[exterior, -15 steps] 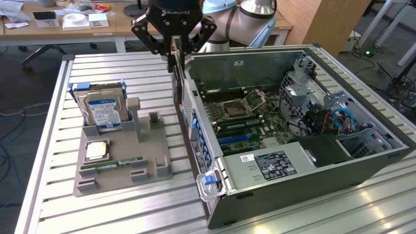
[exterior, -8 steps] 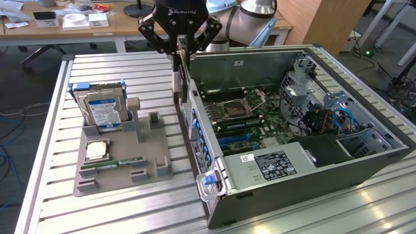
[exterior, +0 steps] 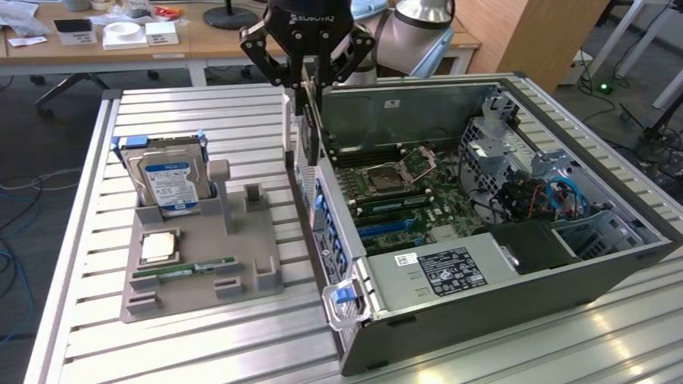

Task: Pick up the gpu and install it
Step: 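Pick up the gpu and move the gpu toward the slot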

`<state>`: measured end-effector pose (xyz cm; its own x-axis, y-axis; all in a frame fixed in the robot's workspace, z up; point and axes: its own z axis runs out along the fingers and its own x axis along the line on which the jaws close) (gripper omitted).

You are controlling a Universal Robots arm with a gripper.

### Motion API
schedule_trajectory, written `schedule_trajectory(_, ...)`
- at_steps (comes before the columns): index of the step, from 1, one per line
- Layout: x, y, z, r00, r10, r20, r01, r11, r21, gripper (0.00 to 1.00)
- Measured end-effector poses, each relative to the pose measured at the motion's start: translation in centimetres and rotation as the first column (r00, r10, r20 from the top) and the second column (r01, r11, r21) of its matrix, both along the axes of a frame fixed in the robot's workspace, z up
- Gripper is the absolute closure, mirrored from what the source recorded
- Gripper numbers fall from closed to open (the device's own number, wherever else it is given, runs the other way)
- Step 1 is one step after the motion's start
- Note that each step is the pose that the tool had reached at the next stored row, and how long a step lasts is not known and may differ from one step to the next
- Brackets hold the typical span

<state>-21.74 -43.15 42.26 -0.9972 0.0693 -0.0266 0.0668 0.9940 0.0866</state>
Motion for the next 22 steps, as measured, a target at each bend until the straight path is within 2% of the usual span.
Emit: schedule_trajectory(22, 3.0, 0.62, 0.0, 1.0, 0.0, 0.0, 0.0, 1.0, 0.0005, 0.73)
